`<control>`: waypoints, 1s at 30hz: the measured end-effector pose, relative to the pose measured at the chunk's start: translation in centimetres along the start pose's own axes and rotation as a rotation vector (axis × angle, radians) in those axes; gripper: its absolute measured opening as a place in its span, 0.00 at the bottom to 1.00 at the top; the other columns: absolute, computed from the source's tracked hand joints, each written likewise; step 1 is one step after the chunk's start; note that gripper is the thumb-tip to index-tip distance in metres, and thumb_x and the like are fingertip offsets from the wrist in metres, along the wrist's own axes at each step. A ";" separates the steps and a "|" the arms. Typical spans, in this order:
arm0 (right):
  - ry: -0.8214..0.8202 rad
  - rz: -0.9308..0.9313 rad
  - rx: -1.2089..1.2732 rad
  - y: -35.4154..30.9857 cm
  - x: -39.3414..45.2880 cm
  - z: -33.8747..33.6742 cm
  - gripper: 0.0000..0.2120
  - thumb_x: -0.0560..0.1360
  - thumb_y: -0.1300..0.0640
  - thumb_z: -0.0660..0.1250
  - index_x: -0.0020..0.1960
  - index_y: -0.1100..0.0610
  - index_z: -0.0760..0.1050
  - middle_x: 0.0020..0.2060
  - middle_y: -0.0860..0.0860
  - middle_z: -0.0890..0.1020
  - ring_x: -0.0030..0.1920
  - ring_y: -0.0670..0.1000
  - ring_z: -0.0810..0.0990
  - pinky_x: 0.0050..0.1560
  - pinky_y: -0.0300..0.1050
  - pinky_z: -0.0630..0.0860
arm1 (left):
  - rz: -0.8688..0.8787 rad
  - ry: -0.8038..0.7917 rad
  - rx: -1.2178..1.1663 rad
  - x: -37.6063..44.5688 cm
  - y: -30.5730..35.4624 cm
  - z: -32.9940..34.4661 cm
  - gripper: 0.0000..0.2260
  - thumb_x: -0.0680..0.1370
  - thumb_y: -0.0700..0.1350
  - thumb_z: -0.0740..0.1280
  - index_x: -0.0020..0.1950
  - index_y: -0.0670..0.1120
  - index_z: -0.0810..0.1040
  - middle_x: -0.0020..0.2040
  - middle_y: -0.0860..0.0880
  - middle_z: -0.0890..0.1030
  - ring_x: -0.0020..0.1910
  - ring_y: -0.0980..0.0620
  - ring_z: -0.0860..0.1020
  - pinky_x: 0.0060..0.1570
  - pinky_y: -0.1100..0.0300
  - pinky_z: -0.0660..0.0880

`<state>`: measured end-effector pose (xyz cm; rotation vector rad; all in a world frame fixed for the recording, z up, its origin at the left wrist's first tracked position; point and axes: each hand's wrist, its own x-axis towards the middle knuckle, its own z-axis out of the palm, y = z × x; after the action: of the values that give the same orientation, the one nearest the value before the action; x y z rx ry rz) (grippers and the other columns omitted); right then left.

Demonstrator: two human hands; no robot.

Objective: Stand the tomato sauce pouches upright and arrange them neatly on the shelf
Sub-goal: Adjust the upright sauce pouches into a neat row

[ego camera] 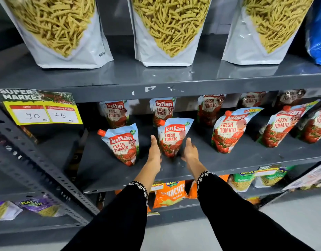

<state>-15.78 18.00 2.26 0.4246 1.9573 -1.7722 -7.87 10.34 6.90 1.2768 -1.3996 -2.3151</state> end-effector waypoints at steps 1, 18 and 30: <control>0.064 -0.016 -0.052 0.6 -0.4 0.3 0.29 0.79 0.42 0.51 0.70 0.62 0.66 0.69 0.61 0.71 0.68 0.63 0.70 0.68 0.58 0.68 | -0.012 0.042 0.000 0.0 -0.3 -0.6 0.33 0.78 0.64 0.47 0.75 0.44 0.62 0.75 0.44 0.65 0.73 0.43 0.64 0.74 0.47 0.59; -0.395 -0.044 0.042 3.7 -7.6 13.7 0.21 0.79 0.41 0.50 0.52 0.52 0.77 0.50 0.54 0.82 0.54 0.55 0.81 0.56 0.50 0.78 | 0.103 0.219 -0.308 0.0 1.7 -12.2 0.30 0.80 0.61 0.44 0.69 0.43 0.70 0.65 0.44 0.75 0.67 0.43 0.72 0.67 0.51 0.67; -0.410 -0.070 -0.004 4.5 -9.1 16.4 0.21 0.80 0.44 0.50 0.38 0.51 0.75 0.58 0.69 0.79 0.46 0.61 0.81 0.50 0.52 0.78 | 0.162 0.168 -0.255 0.3 2.8 -15.6 0.29 0.81 0.59 0.43 0.69 0.43 0.70 0.68 0.40 0.74 0.57 0.44 0.77 0.59 0.54 0.69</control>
<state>-3.61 3.06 2.28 -0.0140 1.7004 -1.7333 2.51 -1.60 5.77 1.2012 -1.0729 -2.1410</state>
